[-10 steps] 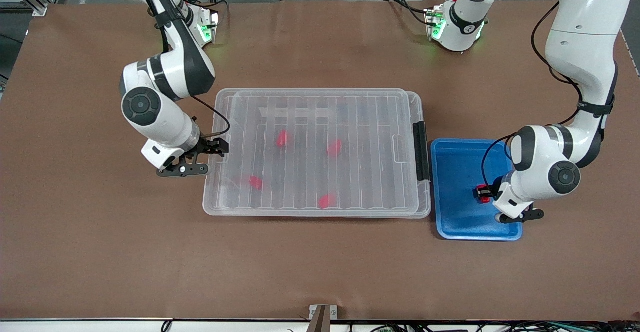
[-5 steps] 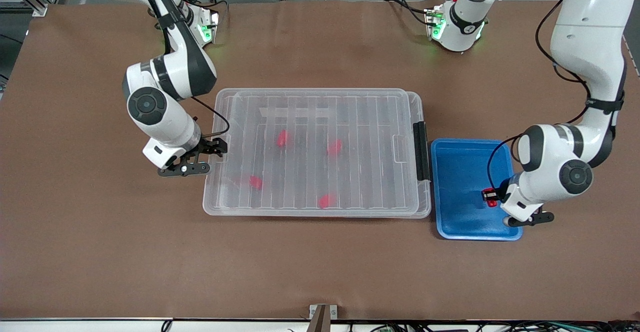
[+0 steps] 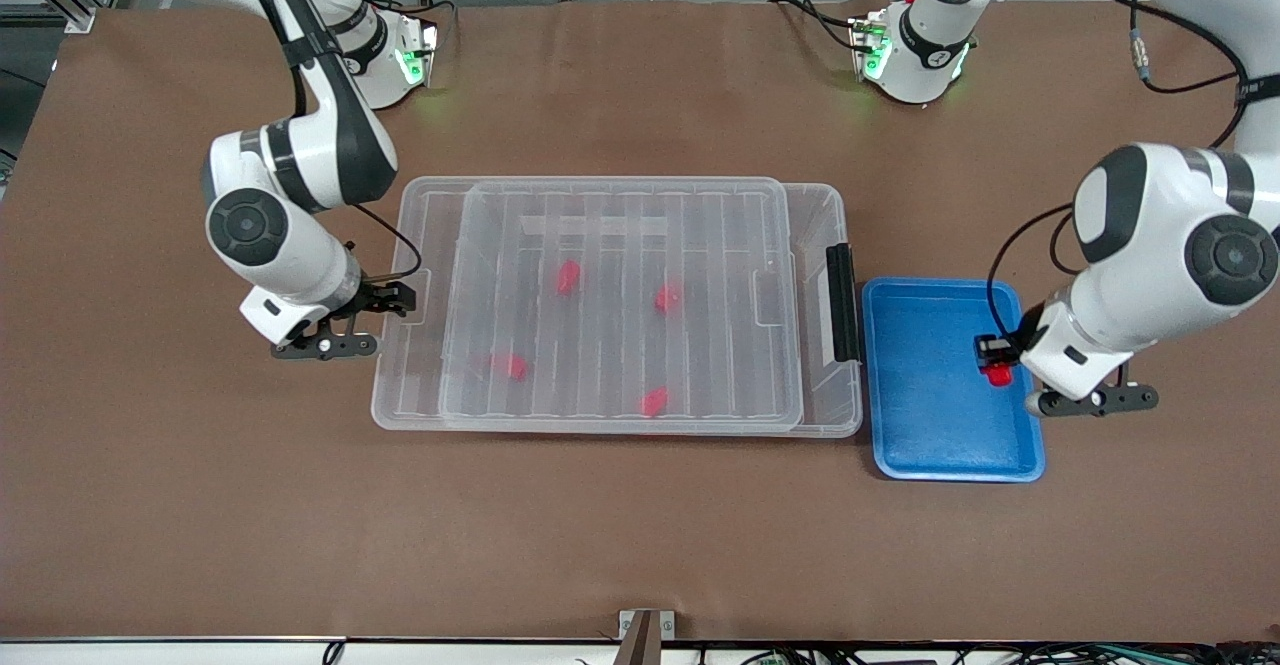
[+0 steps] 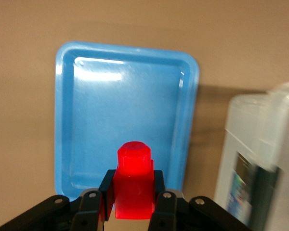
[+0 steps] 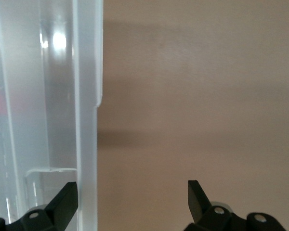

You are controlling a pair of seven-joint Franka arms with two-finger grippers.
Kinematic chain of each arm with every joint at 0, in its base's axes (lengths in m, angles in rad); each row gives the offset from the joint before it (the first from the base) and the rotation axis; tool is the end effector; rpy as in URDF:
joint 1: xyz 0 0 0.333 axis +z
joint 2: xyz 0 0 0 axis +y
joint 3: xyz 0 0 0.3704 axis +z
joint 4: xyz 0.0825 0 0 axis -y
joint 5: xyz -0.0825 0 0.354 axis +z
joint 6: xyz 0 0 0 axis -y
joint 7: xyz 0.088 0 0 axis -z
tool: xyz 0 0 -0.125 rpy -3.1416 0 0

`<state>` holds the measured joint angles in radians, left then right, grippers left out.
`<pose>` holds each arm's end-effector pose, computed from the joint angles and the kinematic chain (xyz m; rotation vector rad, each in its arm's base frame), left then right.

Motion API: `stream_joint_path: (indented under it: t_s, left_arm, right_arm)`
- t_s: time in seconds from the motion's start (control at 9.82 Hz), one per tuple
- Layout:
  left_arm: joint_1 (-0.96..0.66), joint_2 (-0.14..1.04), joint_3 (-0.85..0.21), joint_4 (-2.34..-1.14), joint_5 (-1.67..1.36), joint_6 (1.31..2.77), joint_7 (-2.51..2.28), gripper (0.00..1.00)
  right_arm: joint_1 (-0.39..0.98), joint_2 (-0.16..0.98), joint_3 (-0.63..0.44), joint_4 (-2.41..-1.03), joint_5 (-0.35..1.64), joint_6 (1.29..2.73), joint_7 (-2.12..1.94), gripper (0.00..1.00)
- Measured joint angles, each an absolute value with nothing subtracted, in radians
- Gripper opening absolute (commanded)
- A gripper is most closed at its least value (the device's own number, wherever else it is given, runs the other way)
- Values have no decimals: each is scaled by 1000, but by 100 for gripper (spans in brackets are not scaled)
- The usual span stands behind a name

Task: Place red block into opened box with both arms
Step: 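Lift the red block and carry it over the open box with the left gripper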

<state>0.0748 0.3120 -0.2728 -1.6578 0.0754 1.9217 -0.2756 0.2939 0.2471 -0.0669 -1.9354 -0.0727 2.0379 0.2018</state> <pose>0.6235 -0.0982 0.4756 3.1356 0.0963 -0.0596 0.5628 0.1270 0.4004 3.0265 0.0961 -0.1884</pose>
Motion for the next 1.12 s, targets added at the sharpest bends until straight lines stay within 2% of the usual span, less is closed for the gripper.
stream_joint_path:
  t_s: [0.51,0.81,1.12]
  left_arm:
    - [58,281,-490,-1665,75,1885,-589,0]
    - [-32,335,-508,-1679,75,1888,-692,0]
    - [-101,415,-508,-1711,82,1983,-732,0]
  right_arm:
    - [173,221,-75,-1935,-77,1992,44,100]
    - [113,218,-76,-1935,-77,1988,-53,100]
    - [95,216,-77,-1889,-78,1929,-67,100]
